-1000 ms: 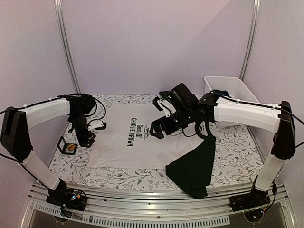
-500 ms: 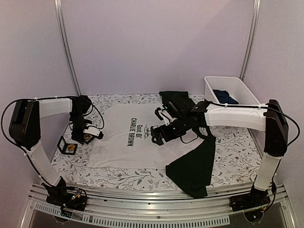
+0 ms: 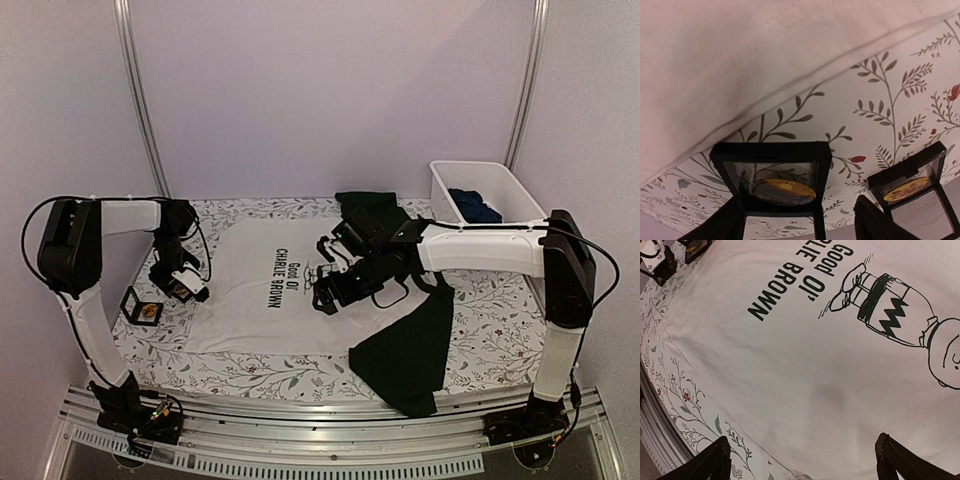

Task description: Pin the brooch onto the clothing

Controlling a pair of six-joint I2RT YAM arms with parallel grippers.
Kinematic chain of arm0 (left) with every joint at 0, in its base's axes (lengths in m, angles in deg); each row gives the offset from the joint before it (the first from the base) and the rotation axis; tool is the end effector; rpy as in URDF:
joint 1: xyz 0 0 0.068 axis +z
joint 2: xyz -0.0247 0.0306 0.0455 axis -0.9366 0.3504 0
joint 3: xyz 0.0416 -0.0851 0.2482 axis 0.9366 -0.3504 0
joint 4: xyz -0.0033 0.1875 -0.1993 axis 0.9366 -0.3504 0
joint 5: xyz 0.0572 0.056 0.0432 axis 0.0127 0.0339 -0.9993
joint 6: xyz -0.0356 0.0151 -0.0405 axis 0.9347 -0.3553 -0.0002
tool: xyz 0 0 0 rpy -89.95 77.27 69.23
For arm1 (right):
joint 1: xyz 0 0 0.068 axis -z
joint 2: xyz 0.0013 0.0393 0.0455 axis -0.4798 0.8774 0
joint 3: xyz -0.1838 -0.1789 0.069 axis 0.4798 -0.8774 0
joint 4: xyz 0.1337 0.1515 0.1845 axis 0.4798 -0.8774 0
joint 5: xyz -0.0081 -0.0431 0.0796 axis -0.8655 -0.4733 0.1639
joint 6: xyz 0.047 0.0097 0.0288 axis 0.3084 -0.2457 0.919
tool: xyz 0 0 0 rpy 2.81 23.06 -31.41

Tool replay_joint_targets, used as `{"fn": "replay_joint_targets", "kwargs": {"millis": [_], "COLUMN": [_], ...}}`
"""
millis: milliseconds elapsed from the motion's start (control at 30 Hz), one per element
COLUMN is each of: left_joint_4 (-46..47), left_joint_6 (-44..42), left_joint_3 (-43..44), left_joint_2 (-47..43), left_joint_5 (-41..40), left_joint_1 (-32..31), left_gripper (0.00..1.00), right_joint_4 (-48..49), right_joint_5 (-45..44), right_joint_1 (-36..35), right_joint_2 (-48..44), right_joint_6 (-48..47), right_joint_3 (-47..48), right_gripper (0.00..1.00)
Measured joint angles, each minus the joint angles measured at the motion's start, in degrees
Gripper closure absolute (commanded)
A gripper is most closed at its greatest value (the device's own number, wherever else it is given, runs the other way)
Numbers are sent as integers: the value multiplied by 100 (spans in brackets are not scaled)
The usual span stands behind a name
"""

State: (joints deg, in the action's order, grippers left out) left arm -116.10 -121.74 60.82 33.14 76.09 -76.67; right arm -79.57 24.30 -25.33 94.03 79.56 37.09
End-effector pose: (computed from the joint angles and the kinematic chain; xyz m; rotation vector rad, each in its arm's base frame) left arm 0.3537 -0.0355 0.1501 -2.5516 -1.5383 -0.2940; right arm 0.2497 0.3469 0.2033 -0.7790 2.5297 0.5465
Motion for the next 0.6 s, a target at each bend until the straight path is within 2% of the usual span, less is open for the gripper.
{"fn": "replay_joint_targets", "kwargs": {"millis": [233, 300, 467, 600], "left_joint_4": [192, 210, 271, 330], "left_joint_6": [-35, -37, -42, 4], "left_joint_3": [15, 35, 63, 63], "left_joint_2": [345, 402, 446, 514], "left_joint_5": [-149, -201, -348, -463], "left_joint_1": [0, 0, 0, 0], "left_gripper": [25, 30, 51, 57], "right_joint_4": [-31, -33, -37, -42], "right_joint_5": [35, 39, 44, 44], "right_joint_1": [-7, -9, -13, -17], "right_joint_2": [17, 17, 20, 28], "right_joint_6": [-17, -20, -39, -44], "right_joint_3": [31, 31, 39, 72], "right_gripper": [1, 1, 1, 1]}}
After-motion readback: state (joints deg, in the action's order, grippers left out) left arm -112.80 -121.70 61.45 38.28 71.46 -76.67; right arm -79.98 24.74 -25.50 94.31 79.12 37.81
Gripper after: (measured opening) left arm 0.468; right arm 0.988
